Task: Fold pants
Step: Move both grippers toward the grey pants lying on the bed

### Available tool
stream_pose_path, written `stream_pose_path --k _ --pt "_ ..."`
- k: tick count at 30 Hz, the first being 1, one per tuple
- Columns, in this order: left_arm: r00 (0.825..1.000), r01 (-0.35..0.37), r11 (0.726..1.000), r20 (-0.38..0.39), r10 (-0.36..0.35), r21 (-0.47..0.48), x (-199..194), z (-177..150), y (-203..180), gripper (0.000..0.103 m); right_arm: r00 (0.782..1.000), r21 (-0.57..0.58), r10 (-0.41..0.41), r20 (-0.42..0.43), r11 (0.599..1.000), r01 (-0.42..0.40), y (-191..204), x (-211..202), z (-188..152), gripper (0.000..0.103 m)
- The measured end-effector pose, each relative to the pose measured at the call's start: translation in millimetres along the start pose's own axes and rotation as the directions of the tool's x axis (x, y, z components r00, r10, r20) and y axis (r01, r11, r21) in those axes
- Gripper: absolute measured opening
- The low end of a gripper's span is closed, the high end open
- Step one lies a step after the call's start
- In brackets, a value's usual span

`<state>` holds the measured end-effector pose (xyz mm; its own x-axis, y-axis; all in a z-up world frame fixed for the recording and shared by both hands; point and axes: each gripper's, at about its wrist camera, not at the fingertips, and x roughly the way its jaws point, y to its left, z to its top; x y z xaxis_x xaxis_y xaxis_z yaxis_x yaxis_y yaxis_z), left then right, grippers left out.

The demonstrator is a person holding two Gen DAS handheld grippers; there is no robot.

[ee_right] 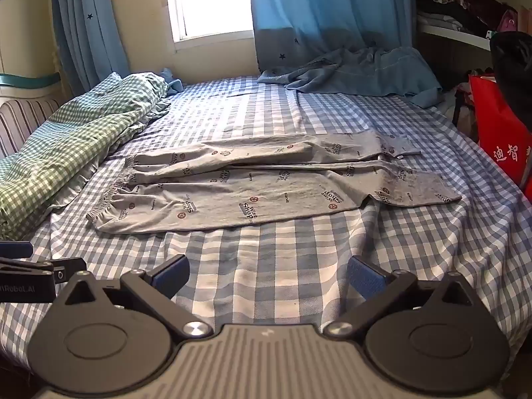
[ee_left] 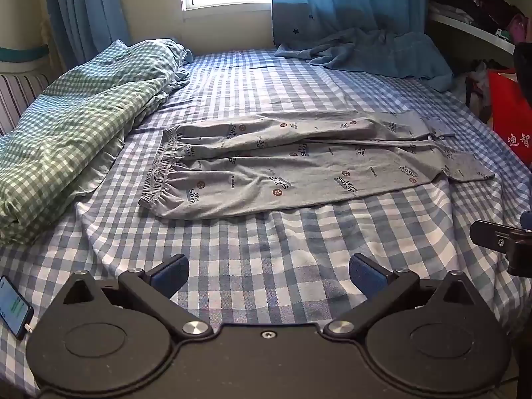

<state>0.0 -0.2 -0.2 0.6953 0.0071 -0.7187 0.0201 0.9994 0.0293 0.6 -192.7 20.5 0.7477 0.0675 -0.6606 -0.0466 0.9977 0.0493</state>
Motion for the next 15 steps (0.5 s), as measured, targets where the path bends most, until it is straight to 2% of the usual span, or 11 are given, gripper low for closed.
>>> stream_pose_path --k 15 --pt "1.0 0.006 1.0 0.0 -0.006 -0.004 5.0 -1.9 -4.5 0.102 1.0 0.0 -0.002 -0.008 1.0 0.002 4.0 4.1 2.4 0.103"
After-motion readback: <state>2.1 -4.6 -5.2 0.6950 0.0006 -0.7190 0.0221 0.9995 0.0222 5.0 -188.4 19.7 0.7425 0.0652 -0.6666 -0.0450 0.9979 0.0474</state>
